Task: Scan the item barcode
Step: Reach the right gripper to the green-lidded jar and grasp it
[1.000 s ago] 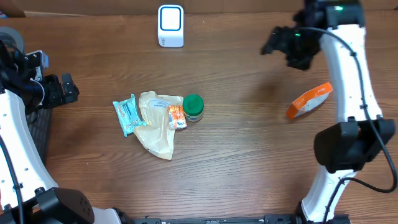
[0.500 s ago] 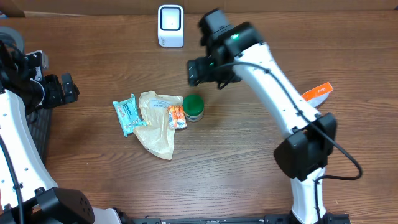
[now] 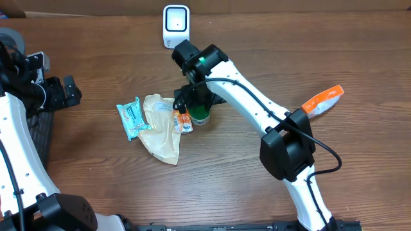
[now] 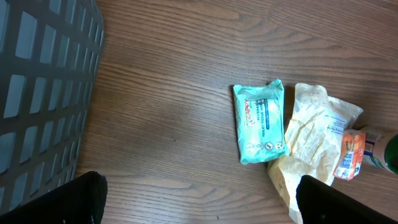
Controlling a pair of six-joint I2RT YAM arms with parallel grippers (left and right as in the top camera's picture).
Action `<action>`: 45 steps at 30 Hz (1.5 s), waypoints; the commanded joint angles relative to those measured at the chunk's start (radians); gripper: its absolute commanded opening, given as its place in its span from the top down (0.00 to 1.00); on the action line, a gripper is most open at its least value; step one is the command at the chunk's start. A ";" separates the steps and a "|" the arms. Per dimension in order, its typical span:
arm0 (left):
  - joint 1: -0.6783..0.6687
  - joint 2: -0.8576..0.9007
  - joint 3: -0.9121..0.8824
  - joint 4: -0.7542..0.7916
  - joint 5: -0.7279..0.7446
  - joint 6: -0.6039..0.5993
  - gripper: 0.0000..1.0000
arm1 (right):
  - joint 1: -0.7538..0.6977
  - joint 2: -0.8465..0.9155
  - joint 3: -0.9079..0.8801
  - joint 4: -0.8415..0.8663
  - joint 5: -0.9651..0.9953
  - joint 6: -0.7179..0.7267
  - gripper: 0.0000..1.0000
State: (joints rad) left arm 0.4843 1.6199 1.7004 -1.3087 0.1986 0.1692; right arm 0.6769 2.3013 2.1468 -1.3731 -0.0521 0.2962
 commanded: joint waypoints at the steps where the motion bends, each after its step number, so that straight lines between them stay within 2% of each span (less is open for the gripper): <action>1: -0.007 -0.005 -0.001 0.001 0.008 0.026 0.01 | 0.011 0.001 -0.020 0.008 -0.012 0.017 0.00; 9: -0.007 -0.005 -0.001 0.002 0.008 0.026 0.00 | 0.011 0.001 -0.095 0.051 -0.012 0.006 0.06; 13: -0.007 -0.005 -0.001 0.002 0.008 0.026 0.00 | 0.011 0.001 -0.085 0.043 -0.008 -0.074 0.22; 15: -0.007 -0.005 -0.001 0.002 0.008 0.026 0.01 | 0.010 -0.002 -0.078 0.037 0.004 -0.131 0.24; 23: -0.007 -0.005 -0.001 0.002 0.008 0.026 0.00 | 0.006 -0.026 -0.030 0.006 0.166 -0.319 0.24; 27: -0.007 -0.005 -0.001 0.002 0.008 0.026 0.01 | 0.006 -0.028 -0.031 0.011 0.176 -0.319 0.09; 30: -0.007 -0.005 -0.001 0.001 0.008 0.026 0.01 | 0.006 -0.028 -0.031 0.027 0.085 -0.318 0.08; 32: -0.007 -0.005 -0.001 0.002 0.008 0.026 0.00 | 0.006 -0.027 -0.032 0.047 0.045 -0.266 0.06; 33: -0.007 -0.005 -0.001 0.002 0.008 0.026 0.00 | 0.006 -0.027 -0.033 0.057 0.034 -0.224 0.01; 37: -0.007 -0.005 -0.001 0.001 0.008 0.026 0.00 | 0.004 -0.017 -0.052 0.083 0.034 -0.005 0.00; 41: -0.007 -0.005 -0.001 0.002 0.008 0.026 0.01 | 0.002 -0.004 -0.081 0.089 0.088 0.170 0.00; 42: -0.007 -0.005 -0.001 0.002 0.008 0.026 0.00 | 0.002 -0.002 -0.086 0.093 0.088 0.176 0.00; 43: -0.007 -0.005 -0.001 0.001 0.008 0.026 0.00 | 0.002 -0.002 -0.090 0.098 0.087 0.175 0.01; 45: -0.007 -0.005 -0.001 0.002 0.008 0.026 0.00 | 0.002 -0.002 -0.095 0.105 0.088 0.174 0.12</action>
State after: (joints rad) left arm 0.4843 1.6199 1.7004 -1.3087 0.1986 0.1692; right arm 0.6819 2.3020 2.0670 -1.2778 0.0154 0.3832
